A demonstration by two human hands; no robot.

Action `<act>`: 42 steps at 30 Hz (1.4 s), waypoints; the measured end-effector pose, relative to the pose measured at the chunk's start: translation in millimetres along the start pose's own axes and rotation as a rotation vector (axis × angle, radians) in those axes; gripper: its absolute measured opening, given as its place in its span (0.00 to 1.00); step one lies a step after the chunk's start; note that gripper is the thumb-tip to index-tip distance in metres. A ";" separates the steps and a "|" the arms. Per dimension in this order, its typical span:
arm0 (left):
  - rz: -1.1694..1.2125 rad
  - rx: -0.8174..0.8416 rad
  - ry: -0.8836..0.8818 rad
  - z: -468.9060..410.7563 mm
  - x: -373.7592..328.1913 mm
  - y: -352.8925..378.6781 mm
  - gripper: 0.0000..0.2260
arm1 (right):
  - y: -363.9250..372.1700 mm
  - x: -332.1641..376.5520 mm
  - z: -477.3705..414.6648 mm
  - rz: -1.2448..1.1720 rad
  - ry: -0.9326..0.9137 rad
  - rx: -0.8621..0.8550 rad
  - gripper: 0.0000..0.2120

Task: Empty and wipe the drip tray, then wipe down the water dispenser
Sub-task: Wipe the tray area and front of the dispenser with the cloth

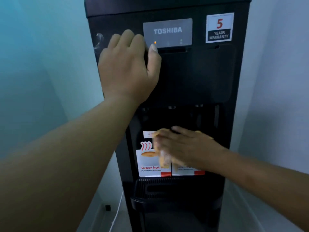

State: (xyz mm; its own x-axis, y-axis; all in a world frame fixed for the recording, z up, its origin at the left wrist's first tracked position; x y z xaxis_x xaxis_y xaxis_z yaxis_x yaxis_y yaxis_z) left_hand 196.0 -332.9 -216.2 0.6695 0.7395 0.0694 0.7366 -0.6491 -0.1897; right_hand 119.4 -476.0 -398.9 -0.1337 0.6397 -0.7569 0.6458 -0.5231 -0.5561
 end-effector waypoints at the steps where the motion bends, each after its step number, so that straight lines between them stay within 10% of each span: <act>1: -0.003 -0.003 0.003 0.2 -0.6 -1.6 0.18 | -1.7 -6.0 5.9 0.030 0.046 -0.039 0.24; 7: 0.009 -0.021 0.017 2.5 0.8 -9.6 0.17 | -28.2 26.8 -108.4 -0.184 0.190 -0.410 0.12; 12: 0.011 -0.016 0.017 3.6 -0.2 -12.6 0.17 | 2.0 38.3 -44.4 0.010 -0.268 -0.043 0.24; 20: 0.010 -0.009 0.025 4.0 -0.4 -14.5 0.17 | -17.5 -17.1 -5.2 -0.047 0.213 -0.179 0.32; 25: 0.020 -0.019 0.021 4.6 -1.4 -16.4 0.16 | -39.1 23.5 -108.0 -0.185 0.028 -0.379 0.08; 29: 0.031 -0.011 0.019 3.2 -0.9 -16.6 0.17 | -12.5 24.4 -69.2 0.028 -0.302 -0.057 0.21; 38: 0.013 -0.005 0.023 6.2 -0.5 -15.1 0.18 | -13.0 3.8 -54.3 -0.085 0.220 -0.302 0.28; 42: -0.016 -0.025 0.025 6.3 1.0 -14.6 0.17 | -26.3 44.1 -130.0 -0.173 0.023 -0.423 0.17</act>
State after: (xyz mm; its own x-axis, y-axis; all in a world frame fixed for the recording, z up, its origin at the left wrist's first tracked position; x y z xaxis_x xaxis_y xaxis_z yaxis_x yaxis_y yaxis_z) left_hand 185.2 -321.6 -219.6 0.6595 0.7455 0.0964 0.7493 -0.6417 -0.1636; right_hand 194.3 -360.8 -373.1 -0.2526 0.7122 -0.6550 0.8665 -0.1346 -0.4806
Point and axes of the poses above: each hand's wrist, its own z-axis away from the middle knuckle, its own y-axis out of the palm, x = y × z, the point moved 3 cm from there along -z, towards the middle knuckle, and after that the axes turned 10 degrees about -z, right-handed, at the moved point
